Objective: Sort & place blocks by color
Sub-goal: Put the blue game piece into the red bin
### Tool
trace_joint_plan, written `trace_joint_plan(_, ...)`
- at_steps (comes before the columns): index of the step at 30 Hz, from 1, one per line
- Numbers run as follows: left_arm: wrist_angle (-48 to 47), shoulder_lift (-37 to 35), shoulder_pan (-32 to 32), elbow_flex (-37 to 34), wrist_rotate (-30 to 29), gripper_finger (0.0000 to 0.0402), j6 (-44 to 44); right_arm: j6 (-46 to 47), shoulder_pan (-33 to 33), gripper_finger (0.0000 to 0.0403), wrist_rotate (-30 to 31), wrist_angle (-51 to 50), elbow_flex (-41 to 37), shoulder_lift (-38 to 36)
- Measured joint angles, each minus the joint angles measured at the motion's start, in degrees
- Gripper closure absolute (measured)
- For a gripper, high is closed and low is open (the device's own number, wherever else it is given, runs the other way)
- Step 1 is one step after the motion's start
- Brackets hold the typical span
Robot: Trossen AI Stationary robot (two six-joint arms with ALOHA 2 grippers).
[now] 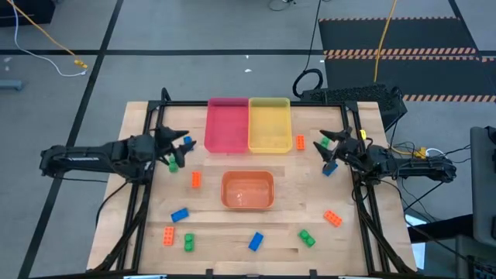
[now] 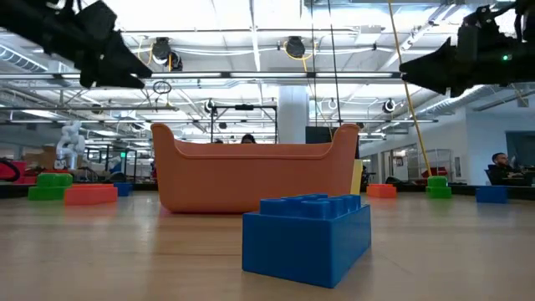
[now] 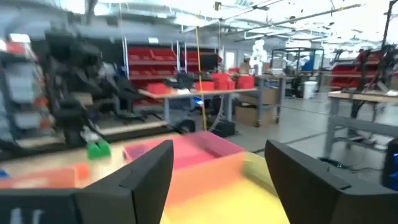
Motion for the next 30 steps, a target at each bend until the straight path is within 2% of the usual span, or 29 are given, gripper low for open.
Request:
trace_joint_plan(3, -4.7, 4.8, 0.4, 5.5, -3.6, 0.0140, -4.1, -3.2, 0.0, 0.0150, 1.0, 0.9, 3.7, 3.3)
trace_joint_plan(6, -10.4, 9.6, 1.9, 11.4, -4.1, 0.0148, -8.4, -5.8, 0.0, 0.0149, 3.0, 0.2, 7.3, 8.1)
trace_joint_plan(11, -29.6, 19.4, 6.1, 22.1, -4.1, 0.0161, -15.3, -6.2, 0.0, 0.0149, 7.0, -2.4, 13.9, 18.0)
trace_joint_plan(14, -40.9, 25.0, 9.6, 27.1, -1.7, 0.0162, -19.9, -5.0, 0.0, 0.0149, 7.1, -5.3, 15.9, 23.5)
trace_joint_plan(17, -47.9, 29.3, 14.3, 29.8, 2.7, 0.0162, -23.1, -3.8, 0.0, 0.0149, 9.4, -4.3, 16.4, 27.1)
trace_joint_plan(21, -49.9, 33.1, 20.9, 30.2, 8.8, 0.0154, -24.3, -3.9, 0.0, 0.0149, 12.8, -0.5, 16.6, 29.1)
trace_joint_plan(24, -49.7, 36.2, 25.3, 30.0, 13.7, 0.0138, -24.1, -5.5, 0.0, 0.0149, 12.9, 2.2, 16.6, 29.1)
trace_joint_plan(30, -49.3, 42.5, 30.6, 30.0, 17.6, 0.0109, -23.9, -8.6, 0.0, 0.0149, 12.9, 4.0, 16.6, 29.1)
